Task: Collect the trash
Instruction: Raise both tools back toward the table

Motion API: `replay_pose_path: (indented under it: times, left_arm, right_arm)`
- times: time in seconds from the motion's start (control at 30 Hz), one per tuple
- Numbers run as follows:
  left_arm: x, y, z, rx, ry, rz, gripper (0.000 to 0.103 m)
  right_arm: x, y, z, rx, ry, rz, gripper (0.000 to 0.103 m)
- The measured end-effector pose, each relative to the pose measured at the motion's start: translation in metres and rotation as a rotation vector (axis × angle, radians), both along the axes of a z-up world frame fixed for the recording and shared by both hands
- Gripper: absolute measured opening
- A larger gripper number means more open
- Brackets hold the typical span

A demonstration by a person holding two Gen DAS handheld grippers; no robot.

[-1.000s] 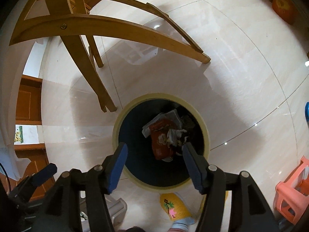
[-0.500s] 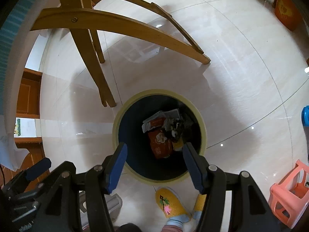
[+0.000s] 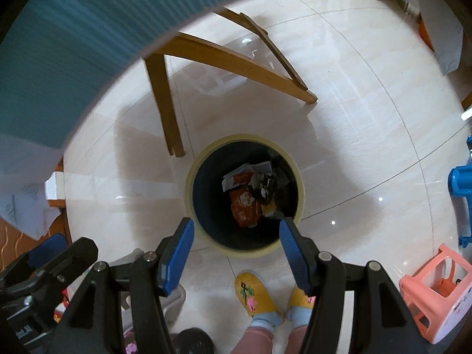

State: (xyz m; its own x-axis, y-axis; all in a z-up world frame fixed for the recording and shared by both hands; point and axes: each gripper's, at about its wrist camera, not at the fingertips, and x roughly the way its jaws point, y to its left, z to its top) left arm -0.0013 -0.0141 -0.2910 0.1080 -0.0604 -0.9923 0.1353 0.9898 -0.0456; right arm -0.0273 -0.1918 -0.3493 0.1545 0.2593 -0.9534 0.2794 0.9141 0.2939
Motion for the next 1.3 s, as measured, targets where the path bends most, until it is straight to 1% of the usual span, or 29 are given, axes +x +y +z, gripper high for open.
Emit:
replay_pose_path:
  times: [0.1,0.23,0.43,0.47,0.6,0.67,0.87,0.97,1.13,1.23,1.3]
  left_arm:
    - [-0.005,-0.001,0.030,0.000,-0.021,-0.008,0.086]
    - [-0.009,-0.002,0.073,-0.001,-0.055,-0.006,0.086]
    - [-0.011,0.002,0.153,-0.004,-0.137,0.009,0.086]
    - [-0.012,0.004,0.170,-0.003,-0.159,0.012,0.086]
    - [-0.011,0.008,0.217,0.002,-0.221,0.022,0.086]
    - [-0.012,0.011,0.247,0.008,-0.262,0.029,0.086]
    - [-0.014,0.015,0.319,0.027,-0.385,0.046,0.086]
    - [-0.011,0.014,0.346,0.040,-0.431,0.058,0.086]
    - [-0.001,0.013,0.373,0.051,-0.475,0.087,0.086]
    - [0.003,0.014,0.386,0.060,-0.508,0.118,0.086]
    - [0.007,0.015,0.390,0.057,-0.510,0.131,0.086]
  right_arm:
    - [-0.004,0.002,0.022,0.007,-0.006,0.019,0.061]
    - [-0.007,0.001,0.062,0.019,-0.035,0.039,0.061]
    - [-0.011,-0.008,0.130,0.014,-0.093,0.071,0.061]
    - [-0.011,-0.010,0.142,0.013,-0.107,0.079,0.061]
    - [-0.011,-0.016,0.194,0.017,-0.176,0.103,0.061]
    - [-0.009,-0.018,0.214,0.017,-0.205,0.112,0.061]
    - [-0.001,-0.023,0.278,0.027,-0.330,0.152,0.061]
    - [0.006,-0.027,0.308,0.035,-0.397,0.166,0.061]
    - [0.023,-0.029,0.347,0.040,-0.497,0.191,0.061]
    - [0.032,-0.027,0.361,0.038,-0.540,0.208,0.061]
    - [0.039,-0.027,0.366,0.039,-0.554,0.218,0.061]
